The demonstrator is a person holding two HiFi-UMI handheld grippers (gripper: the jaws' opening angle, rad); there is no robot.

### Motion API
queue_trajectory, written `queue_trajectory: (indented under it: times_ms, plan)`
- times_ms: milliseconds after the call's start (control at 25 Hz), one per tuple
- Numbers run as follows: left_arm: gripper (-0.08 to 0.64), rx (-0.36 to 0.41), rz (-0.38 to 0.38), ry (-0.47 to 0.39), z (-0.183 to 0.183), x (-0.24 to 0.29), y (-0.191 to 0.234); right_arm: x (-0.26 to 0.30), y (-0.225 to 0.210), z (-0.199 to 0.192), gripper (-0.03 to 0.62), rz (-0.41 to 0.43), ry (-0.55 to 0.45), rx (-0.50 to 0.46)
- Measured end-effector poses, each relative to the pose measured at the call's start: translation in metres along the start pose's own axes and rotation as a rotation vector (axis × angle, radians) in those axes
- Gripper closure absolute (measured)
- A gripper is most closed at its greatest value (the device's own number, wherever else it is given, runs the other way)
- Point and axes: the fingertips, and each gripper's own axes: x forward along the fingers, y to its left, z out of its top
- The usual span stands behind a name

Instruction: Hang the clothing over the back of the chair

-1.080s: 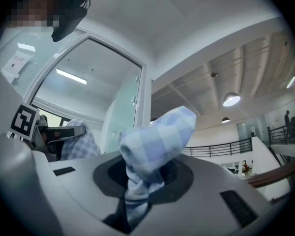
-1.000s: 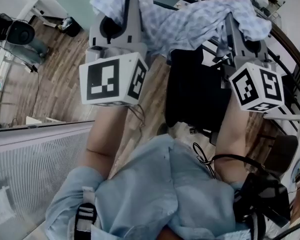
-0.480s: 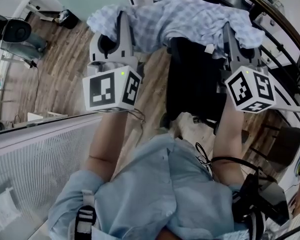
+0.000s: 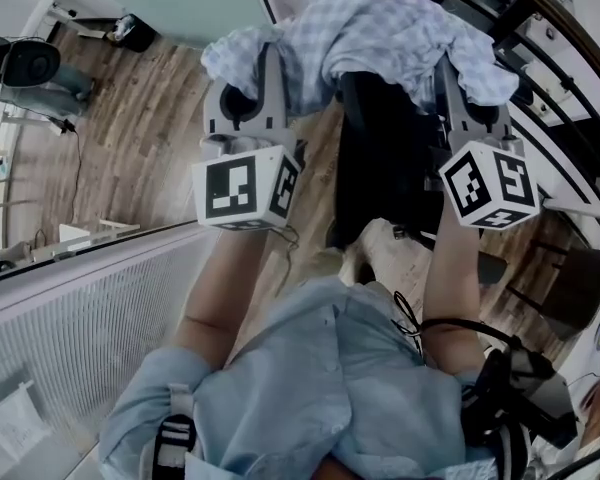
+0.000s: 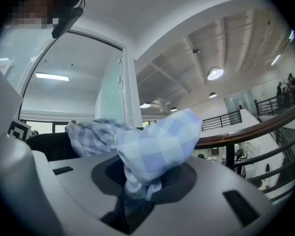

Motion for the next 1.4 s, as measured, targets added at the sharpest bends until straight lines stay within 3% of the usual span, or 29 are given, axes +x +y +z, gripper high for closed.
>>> queue_trajectory:
  times_ms: [200,400,720,1400]
  plan:
    - [0.523,-0.028,-0.011,0.004,-0.017,-0.003,-0.008,-0.007,-0.001,-0.012,0.447,-0.001,-0.016,0.017]
    - [0.518,-0.066,-0.025,-0.069,-0.018,-0.003,-0.013,-0.005,-0.007,-0.017,0.373,0.028,-0.055,0.082]
    - [0.442,-0.173,-0.016,-0.091,-0.024,-0.014,-0.009,-0.016,-0.010,-0.031,0.288,0.044,-0.054,0.120]
    - [0.387,-0.120,0.009,-0.023,-0.047,-0.080,-0.048,-0.079,0.002,-0.075,0.258,0.111,0.026,0.143]
